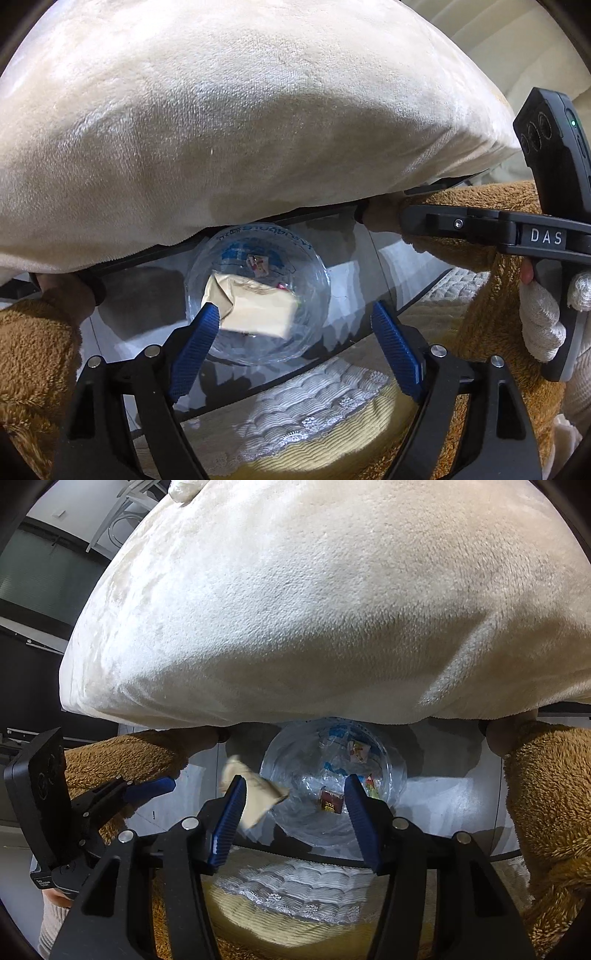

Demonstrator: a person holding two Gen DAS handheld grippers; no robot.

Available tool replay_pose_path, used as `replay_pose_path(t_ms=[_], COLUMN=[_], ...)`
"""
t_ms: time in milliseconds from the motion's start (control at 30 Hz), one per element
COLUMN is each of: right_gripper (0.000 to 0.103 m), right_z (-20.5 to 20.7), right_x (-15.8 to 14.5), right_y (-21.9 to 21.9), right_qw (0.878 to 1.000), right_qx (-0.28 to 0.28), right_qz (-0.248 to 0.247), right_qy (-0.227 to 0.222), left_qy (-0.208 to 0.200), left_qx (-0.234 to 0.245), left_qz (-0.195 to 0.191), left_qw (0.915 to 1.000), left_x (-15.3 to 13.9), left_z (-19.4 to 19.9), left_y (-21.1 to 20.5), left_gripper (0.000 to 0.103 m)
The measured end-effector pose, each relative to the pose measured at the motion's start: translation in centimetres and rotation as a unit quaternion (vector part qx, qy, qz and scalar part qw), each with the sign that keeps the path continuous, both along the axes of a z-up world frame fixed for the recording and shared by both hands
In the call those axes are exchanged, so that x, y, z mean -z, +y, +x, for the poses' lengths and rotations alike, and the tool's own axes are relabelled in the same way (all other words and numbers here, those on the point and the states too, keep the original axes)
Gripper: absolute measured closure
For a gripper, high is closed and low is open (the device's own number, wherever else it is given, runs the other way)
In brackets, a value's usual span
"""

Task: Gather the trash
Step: 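Open both tools to drop the paper bag and snack bag into the bin, then raise both tools back over the remaining trash on the bed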

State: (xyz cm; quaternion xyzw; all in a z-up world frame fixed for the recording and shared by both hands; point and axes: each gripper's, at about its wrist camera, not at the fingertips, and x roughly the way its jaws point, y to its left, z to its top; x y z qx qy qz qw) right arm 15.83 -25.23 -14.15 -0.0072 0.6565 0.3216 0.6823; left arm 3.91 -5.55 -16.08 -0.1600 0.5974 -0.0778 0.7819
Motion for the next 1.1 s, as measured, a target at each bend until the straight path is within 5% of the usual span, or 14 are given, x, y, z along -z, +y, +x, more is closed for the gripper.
replay_pose_path(t_ms=[533,1100], right_gripper=[0.047,0.043], right_z=[-0.4,-0.5], right_x=[-2.1,-10.0], right_y=[-0.7,-2.0], right_qw=[0.998,0.965], right_qx=[-0.007,-0.015], right_qz=[0.032,0.111], right_qy=[-0.045,-0.237], left_qy=[-0.054,-0.228], left_qx=[-0.018,-0.047], left_qz=[0.005,0.011], left_qw=[0.9983,0.9724], left_x=[-2.2,-9.1], left_z=[-0.3,-1.2], left_y=[0.6,2.8], left_gripper=[0.02,0.02])
